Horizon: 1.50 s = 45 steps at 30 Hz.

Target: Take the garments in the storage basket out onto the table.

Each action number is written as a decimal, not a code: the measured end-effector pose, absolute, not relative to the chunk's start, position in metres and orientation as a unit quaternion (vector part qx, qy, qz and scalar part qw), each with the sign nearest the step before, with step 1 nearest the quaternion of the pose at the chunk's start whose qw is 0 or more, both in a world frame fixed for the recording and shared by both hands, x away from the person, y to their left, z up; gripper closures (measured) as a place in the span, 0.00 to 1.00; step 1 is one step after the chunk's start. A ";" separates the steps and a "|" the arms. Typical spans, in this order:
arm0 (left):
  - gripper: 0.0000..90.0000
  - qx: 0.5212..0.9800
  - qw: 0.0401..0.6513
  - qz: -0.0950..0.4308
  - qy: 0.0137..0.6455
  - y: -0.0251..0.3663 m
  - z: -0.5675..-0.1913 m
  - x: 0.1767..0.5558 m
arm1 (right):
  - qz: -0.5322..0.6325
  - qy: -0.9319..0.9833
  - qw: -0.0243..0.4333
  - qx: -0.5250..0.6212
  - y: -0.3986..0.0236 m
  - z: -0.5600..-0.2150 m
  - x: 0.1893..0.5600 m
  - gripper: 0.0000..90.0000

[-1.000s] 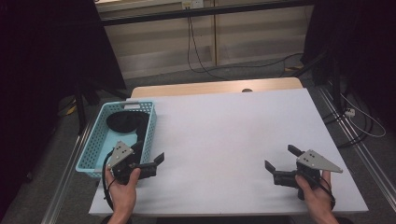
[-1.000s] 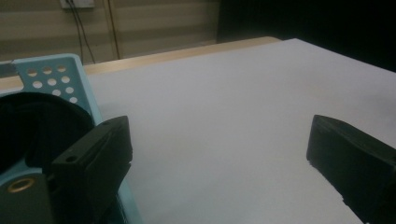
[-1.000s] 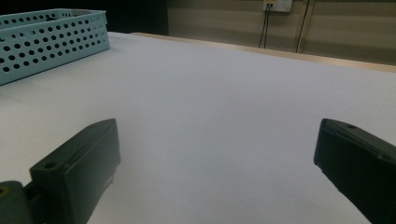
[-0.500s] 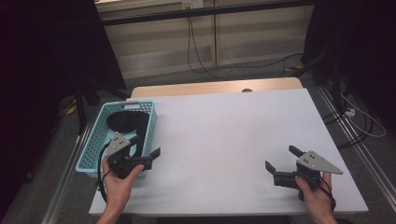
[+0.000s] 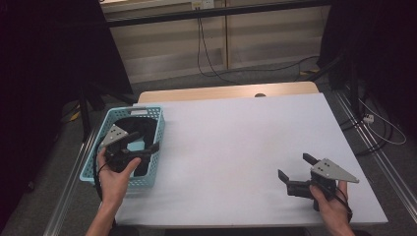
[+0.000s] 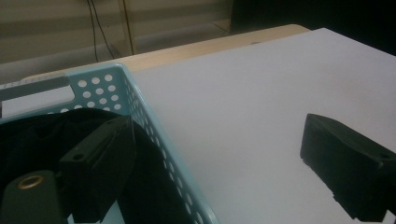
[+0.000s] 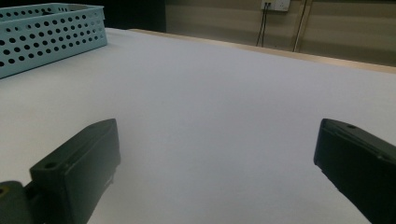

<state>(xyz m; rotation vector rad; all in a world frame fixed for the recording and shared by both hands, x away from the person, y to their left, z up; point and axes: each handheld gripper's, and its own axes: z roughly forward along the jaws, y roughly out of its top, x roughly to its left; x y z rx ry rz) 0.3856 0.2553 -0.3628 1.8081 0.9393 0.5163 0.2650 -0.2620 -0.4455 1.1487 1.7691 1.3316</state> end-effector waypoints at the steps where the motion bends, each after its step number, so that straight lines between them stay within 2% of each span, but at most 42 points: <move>1: 0.12 0.747 0.495 0.210 0.391 0.256 -0.362 0.388 | 0.506 0.672 0.318 0.437 -0.262 -0.446 0.265 0.01; 9: 0.14 0.742 0.483 0.221 0.409 0.262 -0.355 0.407 | 0.506 0.675 0.315 0.435 -0.261 -0.446 0.267 0.01; 12: 0.14 0.744 0.482 0.210 0.413 0.265 -0.356 0.414 | 0.506 0.675 0.316 0.434 -0.261 -0.446 0.267 0.01; 23: 0.12 0.751 0.455 0.250 0.409 0.268 -0.353 0.436 | 0.506 0.677 0.315 0.433 -0.260 -0.446 0.268 0.01; 25: 0.11 0.754 0.452 0.230 0.418 0.269 -0.352 0.442 | 0.506 0.678 0.313 0.432 -0.260 -0.446 0.269 0.01; 32: 0.10 0.750 0.442 0.213 0.443 0.271 -0.351 0.461 | 0.505 0.681 0.311 0.429 -0.258 -0.447 0.272 0.01; 45: 0.06 0.753 0.394 0.198 0.489 0.280 -0.367 0.503 | 0.503 0.684 0.309 0.429 -0.256 -0.447 0.274 0.01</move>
